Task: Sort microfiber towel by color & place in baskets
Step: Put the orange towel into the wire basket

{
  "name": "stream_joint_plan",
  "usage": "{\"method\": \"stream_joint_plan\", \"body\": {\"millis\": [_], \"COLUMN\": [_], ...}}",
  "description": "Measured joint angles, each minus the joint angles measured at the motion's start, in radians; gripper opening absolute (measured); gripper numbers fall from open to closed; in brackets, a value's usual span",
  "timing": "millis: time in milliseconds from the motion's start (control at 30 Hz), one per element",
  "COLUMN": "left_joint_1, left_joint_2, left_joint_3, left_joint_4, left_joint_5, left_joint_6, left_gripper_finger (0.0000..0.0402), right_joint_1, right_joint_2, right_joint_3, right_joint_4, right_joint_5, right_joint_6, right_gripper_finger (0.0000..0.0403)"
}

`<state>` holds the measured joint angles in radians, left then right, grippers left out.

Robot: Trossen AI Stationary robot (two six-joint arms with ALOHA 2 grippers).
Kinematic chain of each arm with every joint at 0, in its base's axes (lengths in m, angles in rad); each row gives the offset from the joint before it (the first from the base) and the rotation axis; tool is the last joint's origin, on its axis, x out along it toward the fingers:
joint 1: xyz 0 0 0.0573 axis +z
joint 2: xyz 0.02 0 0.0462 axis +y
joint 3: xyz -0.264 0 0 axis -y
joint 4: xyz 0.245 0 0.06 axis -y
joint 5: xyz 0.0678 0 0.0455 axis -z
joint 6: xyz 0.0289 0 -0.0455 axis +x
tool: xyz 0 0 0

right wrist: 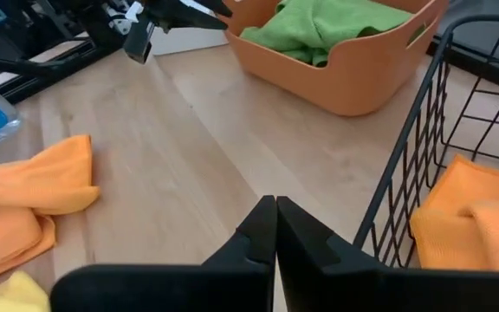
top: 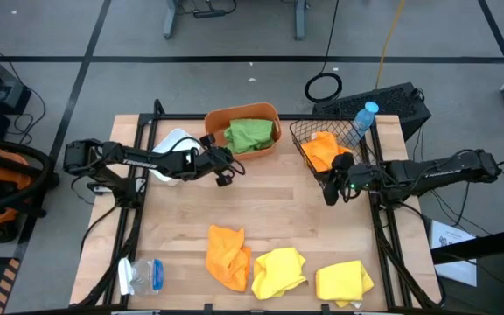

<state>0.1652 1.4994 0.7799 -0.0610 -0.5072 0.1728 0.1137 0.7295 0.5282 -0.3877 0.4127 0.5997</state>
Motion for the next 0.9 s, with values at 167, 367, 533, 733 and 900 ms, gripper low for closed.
{"method": "stream_joint_plan", "body": {"millis": [167,367,533,733,900], "left_joint_1": [0.001,0.002,-0.023,-0.045,-0.07], "left_joint_2": [0.0,0.0,-0.023,-0.121,-0.169], "left_joint_3": [0.0,0.0,0.0,0.001,0.002], "left_joint_4": [-0.001,-0.001,-0.006,-0.067,-0.248], "left_joint_5": [-0.04,-0.07,-0.077,-0.014,0.032], "left_joint_6": [0.049,0.07,0.089,0.06,0.02], "left_gripper_finger": [0.0072,0.0072,0.0077,0.0107,0.0122], "right_joint_1": [0.024,0.026,0.036,0.072,0.103], "right_joint_2": [0.005,0.04,0.089,0.112,0.112], "right_joint_3": [0.0,0.0,0.0,0.0,0.0], "right_joint_4": [-0.013,0.005,0.135,0.349,0.368], "right_joint_5": [0.046,0.094,0.069,0.028,0.029], "right_joint_6": [0.029,0.043,-0.039,-0.167,-0.193], "right_gripper_finger": [0.0,0.0,0.0,0.0,0.0]}}
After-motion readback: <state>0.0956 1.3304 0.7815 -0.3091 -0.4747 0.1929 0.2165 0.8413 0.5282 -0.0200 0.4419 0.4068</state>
